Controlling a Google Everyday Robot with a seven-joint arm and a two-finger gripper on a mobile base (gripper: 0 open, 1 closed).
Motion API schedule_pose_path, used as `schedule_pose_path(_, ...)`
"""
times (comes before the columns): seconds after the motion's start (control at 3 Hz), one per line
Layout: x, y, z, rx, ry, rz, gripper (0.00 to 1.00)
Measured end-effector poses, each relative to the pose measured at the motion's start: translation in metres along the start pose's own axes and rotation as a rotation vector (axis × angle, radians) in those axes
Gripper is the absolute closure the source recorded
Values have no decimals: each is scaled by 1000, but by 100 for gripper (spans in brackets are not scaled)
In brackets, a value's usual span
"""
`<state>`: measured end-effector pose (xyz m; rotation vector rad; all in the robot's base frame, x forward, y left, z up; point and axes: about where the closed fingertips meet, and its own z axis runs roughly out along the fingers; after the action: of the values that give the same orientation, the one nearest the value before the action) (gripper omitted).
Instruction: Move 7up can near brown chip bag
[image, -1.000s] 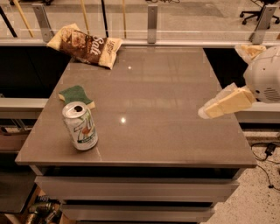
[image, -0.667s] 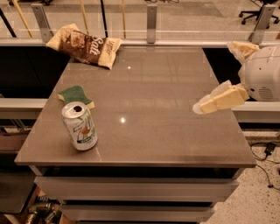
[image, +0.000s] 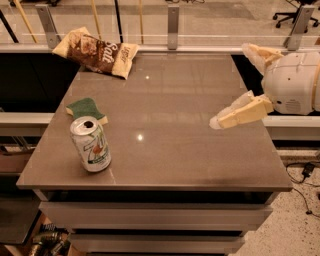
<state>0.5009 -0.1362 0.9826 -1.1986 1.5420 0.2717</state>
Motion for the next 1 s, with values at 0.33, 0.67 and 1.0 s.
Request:
schedule_pose_path(0.33, -4, -1, -2, -2, 0, 0, 0)
schedule_pose_path(0.67, -4, -1, -2, -2, 0, 0, 0)
schedule_pose_path(1.0, -1, 12, 14, -11, -41, 16, 0)
